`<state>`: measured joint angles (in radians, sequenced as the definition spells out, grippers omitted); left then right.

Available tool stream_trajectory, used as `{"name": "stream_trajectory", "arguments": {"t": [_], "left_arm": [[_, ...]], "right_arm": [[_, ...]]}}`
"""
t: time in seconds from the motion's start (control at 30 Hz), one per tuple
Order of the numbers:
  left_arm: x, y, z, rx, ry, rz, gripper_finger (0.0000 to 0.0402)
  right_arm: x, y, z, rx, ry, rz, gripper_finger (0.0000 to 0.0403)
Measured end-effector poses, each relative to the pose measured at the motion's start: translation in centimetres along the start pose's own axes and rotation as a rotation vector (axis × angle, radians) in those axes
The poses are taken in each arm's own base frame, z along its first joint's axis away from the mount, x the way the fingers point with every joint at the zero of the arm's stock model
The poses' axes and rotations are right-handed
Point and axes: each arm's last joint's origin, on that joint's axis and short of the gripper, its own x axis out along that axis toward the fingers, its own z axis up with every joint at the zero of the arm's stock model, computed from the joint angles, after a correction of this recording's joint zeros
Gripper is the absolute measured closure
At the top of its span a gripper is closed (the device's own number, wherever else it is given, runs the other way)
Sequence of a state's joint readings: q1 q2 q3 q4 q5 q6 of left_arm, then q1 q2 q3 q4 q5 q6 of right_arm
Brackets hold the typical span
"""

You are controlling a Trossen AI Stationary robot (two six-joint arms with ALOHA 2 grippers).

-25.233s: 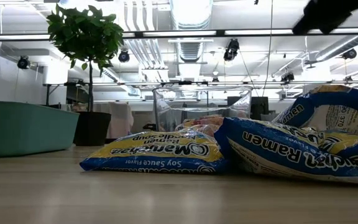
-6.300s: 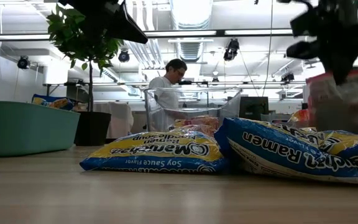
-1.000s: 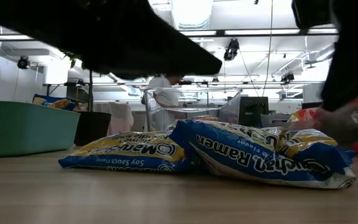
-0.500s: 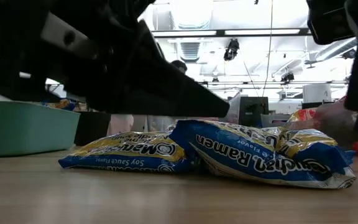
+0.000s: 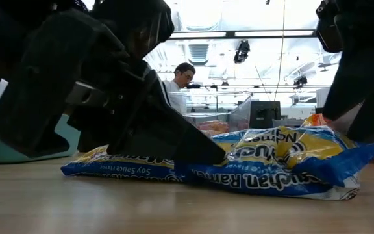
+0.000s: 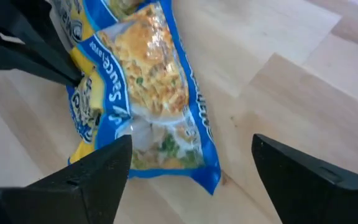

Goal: Sort Maruchan noodles
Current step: Put the blue noodle pack into the green bin

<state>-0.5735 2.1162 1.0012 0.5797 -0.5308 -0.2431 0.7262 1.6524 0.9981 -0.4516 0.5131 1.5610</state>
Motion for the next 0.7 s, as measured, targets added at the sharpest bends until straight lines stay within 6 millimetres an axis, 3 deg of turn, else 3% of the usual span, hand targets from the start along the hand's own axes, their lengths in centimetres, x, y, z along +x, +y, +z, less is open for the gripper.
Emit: {"name": "stream_trajectory", "arguments": {"t": [0.33,0.5,0.7], "left_arm": [[0.0,0.0,0.0,-0.006,0.000,0.000,0.0400],[0.0,0.0,0.0,-0.006,0.000,0.000,0.0400],[0.0,0.0,0.0,-0.008,-0.003,0.000,0.0400]], "right_arm": [[1.4,-0.6,-0.7,0.005,-0.043,0.064,0.0083],[2.6,0.3,-1.3,-0.045,-0.064,0.204,0.0090],[2.7,1.6,-1.2,-0.134,-0.128,0.331,0.0109]]}}
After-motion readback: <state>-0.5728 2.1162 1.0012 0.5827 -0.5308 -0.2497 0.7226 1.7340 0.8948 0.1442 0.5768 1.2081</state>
